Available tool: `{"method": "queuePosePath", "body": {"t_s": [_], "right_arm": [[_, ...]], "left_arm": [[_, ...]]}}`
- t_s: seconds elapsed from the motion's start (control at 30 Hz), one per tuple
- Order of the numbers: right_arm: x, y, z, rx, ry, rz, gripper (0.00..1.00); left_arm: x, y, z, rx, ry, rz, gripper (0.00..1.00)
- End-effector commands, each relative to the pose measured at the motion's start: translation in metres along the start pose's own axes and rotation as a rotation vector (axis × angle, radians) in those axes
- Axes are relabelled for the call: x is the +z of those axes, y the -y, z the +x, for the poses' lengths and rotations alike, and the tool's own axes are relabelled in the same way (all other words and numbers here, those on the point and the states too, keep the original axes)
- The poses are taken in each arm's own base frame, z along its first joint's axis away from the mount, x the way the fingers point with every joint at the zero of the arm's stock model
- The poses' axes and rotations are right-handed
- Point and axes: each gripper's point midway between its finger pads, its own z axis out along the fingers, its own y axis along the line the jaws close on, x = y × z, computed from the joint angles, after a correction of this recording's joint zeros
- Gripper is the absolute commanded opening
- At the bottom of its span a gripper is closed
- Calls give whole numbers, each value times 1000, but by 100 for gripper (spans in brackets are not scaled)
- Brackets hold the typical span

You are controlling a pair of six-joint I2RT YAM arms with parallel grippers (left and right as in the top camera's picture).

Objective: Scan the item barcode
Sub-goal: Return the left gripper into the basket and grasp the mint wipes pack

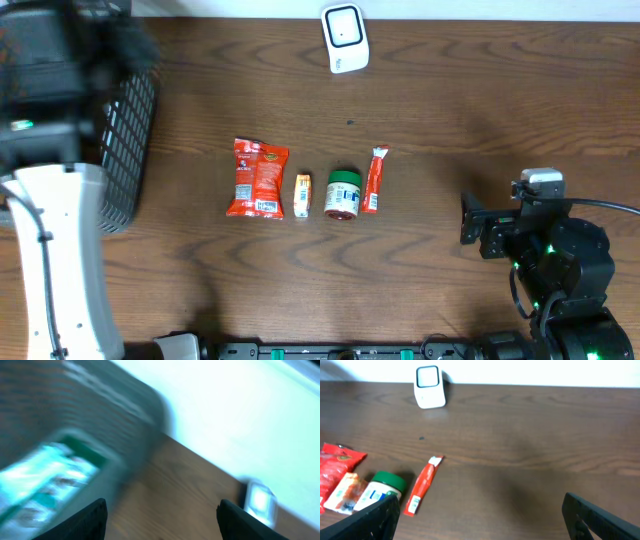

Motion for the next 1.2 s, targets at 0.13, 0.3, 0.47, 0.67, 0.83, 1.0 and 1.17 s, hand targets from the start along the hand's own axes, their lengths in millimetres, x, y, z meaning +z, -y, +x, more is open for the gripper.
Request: {"method": "queuePosePath", "body": {"t_s": [0.13, 0.3, 0.47, 0.67, 0.83, 1.0, 1.17], "right_arm": [[-3, 2, -2, 20, -3, 6, 99], [-3, 2, -3, 47, 0, 6, 99], [-3, 2, -3, 107, 0, 6, 99], [-3, 2, -3, 107, 0, 7, 99], [1, 2, 2, 106, -26, 10, 99], [12, 2, 10, 105, -84, 17, 99], [26, 3, 21, 105, -152, 25, 99]], "left_arm": [[31, -117, -27, -132, 15, -244, 72], [72, -162, -25, 12, -40, -314, 77], [114, -184, -8, 198, -132, -329, 77], [158, -208, 34, 372, -300, -330, 77], [182, -237, 65, 431, -411, -404, 77], [204, -249, 91, 426, -477, -403, 78], [221, -257, 108, 431, -510, -400, 79]]}}
